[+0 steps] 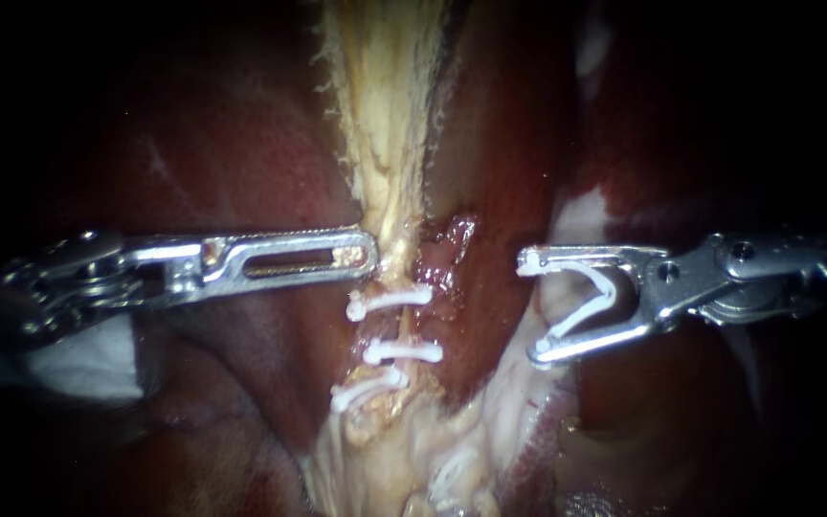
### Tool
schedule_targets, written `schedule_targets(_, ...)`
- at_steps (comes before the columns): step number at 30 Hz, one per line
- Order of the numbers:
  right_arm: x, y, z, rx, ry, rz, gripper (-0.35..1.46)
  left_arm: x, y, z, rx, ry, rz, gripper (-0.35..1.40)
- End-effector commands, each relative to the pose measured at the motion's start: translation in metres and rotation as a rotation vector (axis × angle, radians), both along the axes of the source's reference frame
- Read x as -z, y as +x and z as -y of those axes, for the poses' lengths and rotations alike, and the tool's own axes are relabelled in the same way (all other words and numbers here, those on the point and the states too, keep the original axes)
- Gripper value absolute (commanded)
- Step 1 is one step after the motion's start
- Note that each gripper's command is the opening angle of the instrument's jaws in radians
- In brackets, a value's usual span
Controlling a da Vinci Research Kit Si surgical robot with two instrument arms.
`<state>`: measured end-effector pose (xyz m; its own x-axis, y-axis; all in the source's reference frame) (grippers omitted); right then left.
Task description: Clipping second clip right tube
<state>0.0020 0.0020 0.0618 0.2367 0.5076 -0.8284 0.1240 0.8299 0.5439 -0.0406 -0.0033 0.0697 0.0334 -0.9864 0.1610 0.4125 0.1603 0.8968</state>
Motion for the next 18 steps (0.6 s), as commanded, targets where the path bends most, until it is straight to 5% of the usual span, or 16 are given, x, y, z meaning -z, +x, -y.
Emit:
schedule_targets(1,0.0001,0.0000,0.0000,0.000,0.000,0.000,0.60,0.0001,0.0000,0.0000,-0.001,0.000,0.001,-0.35)
schedule_targets(7,-0.0001,0.0002,0.0001,0.001,0.000,-0.001,0.60,0.0007,0.0004,0.0000,0.001,0.000,0.000,-0.35)
schedule_targets(18,-0.0049,0.0030,0.0027,0.014,0.057,0.004,0.60,0.0053,0.0055,-0.0008,0.035,0.001,-0.010,-0.35)
